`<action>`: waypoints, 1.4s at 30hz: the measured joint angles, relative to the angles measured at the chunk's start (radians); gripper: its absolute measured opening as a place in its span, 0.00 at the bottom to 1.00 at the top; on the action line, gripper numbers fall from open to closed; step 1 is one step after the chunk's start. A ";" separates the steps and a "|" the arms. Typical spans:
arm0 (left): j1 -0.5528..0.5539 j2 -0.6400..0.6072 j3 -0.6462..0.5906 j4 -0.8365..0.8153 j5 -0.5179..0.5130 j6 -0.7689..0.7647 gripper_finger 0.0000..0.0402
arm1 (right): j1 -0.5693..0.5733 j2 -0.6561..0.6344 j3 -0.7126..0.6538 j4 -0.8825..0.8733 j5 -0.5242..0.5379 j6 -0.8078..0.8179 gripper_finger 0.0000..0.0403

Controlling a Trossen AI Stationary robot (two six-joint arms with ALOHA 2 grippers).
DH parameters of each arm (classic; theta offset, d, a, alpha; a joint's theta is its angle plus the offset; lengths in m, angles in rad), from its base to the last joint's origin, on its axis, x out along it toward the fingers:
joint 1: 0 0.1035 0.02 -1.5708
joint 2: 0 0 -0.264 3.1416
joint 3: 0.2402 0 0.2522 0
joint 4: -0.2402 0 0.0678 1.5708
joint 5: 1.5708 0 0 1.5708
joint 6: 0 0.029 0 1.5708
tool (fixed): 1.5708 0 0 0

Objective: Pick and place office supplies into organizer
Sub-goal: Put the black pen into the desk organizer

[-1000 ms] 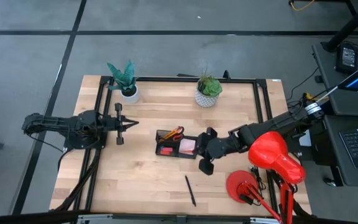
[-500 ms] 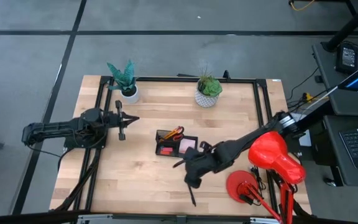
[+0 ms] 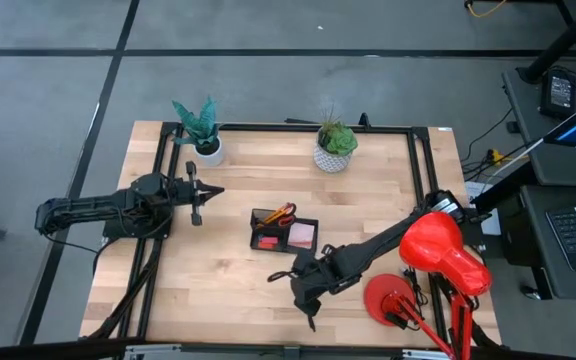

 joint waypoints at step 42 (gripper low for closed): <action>0.000 0.001 0.000 -0.024 0.000 -0.048 0.00 | 0.025 0.184 -0.001 0.189 -0.020 0.187 0.33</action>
